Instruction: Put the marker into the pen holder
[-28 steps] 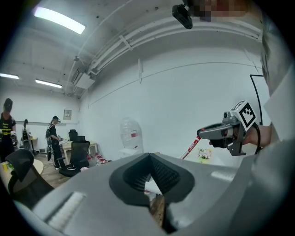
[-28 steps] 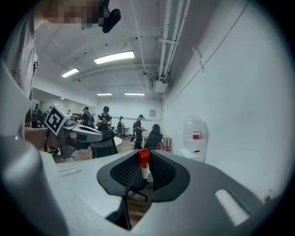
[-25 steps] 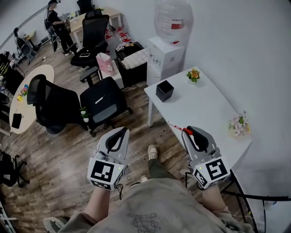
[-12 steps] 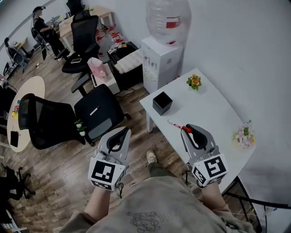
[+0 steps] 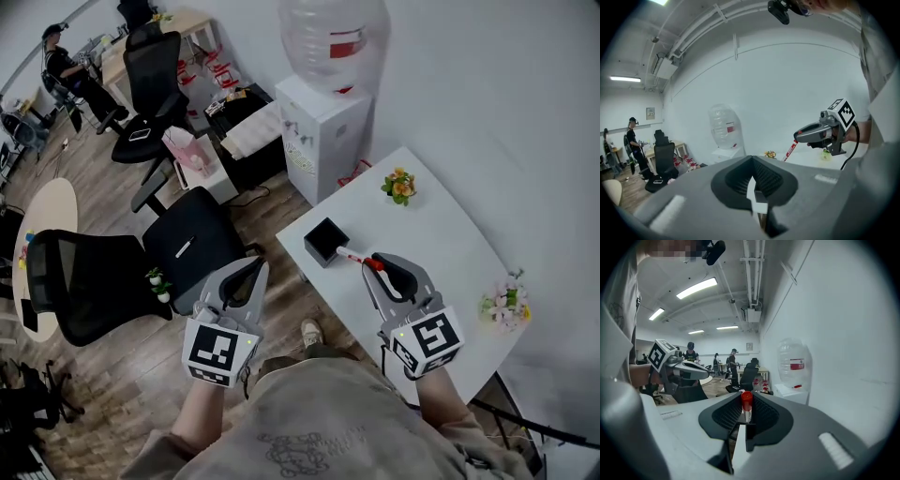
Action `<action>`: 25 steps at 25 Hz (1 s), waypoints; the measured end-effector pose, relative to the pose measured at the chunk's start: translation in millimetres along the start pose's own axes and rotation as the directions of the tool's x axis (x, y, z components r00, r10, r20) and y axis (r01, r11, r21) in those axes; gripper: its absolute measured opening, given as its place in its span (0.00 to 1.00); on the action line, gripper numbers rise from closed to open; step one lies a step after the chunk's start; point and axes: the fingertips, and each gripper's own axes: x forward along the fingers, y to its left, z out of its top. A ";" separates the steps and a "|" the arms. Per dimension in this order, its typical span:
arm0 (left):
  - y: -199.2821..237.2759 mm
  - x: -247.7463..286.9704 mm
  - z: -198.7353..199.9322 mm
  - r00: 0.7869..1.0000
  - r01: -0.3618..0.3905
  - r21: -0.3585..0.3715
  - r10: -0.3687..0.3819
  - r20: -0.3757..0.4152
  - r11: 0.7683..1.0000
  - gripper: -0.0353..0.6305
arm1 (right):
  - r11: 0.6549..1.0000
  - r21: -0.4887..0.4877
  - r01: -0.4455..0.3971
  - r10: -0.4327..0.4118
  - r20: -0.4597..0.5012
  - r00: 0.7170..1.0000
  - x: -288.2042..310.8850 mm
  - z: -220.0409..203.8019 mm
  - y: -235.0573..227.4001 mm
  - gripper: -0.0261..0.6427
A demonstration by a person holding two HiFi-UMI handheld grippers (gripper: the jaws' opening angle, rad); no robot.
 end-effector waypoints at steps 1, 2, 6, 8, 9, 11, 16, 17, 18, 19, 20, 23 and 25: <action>3.1 7.2 -1.8 1.000 0.003 0.008 -0.003 -0.009 1.000 0.05 | 1.000 0.006 0.000 0.000 -0.004 1.000 5.1 -1.8 -4.6 0.18; 5.5 14.2 -3.5 1.000 0.008 0.012 -0.008 -0.019 1.000 0.05 | 1.000 0.014 0.002 -0.002 -0.007 1.000 9.6 -3.5 -9.3 0.18; 7.6 36.2 -8.8 0.998 0.040 0.009 -0.039 -0.055 0.999 0.05 | 0.999 0.040 0.009 -0.008 -0.024 1.000 22.1 -10.0 -24.1 0.18; 7.9 44.6 -9.7 0.996 0.056 0.010 -0.055 -0.064 0.998 0.05 | 0.999 0.041 0.009 -0.008 -0.030 1.000 27.2 -10.8 -28.8 0.18; 8.3 48.7 -9.2 0.996 0.063 0.013 -0.062 -0.066 0.998 0.05 | 0.999 0.041 0.011 -0.009 -0.033 0.999 29.4 -11.3 -31.1 0.18; 8.8 56.0 -6.2 0.995 0.078 0.021 -0.077 -0.064 0.997 0.05 | 0.999 0.047 0.018 -0.016 -0.040 0.999 31.5 -13.4 -35.0 0.18; 10.2 71.6 0.2 0.991 0.122 0.034 -0.120 -0.061 0.992 0.05 | 0.996 0.065 0.054 -0.050 -0.061 0.997 32.5 -20.1 -41.3 0.18; 11.2 75.0 -0.5 0.989 0.131 0.041 -0.128 -0.068 0.990 0.05 | 0.996 0.067 0.061 -0.057 -0.062 0.996 33.4 -20.1 -41.7 0.18; 12.3 78.6 -0.7 0.988 0.141 0.052 -0.137 -0.074 0.989 0.05 | 0.995 0.069 0.070 -0.066 -0.062 0.996 34.3 -19.5 -42.0 0.18; 13.4 82.3 0.1 0.986 0.153 0.064 -0.148 -0.079 0.986 0.05 | 0.994 0.071 0.080 -0.075 -0.063 0.995 35.4 -18.6 -42.5 0.18; 14.3 85.8 1.9 0.984 0.169 0.075 -0.163 -0.078 0.983 0.05 | 0.993 0.072 0.091 -0.087 -0.064 0.994 36.9 -17.7 -43.0 0.18; 17.1 93.6 5.6 0.973 0.224 0.092 -0.218 -0.070 0.970 0.05 | 0.989 0.076 0.130 -0.124 -0.074 0.989 43.1 -17.7 -43.5 0.18; 21.4 97.9 3.4 0.964 0.261 0.092 -0.255 -0.070 0.961 0.05 | 0.984 0.075 0.159 -0.152 -0.087 0.985 49.1 -18.4 -42.2 0.18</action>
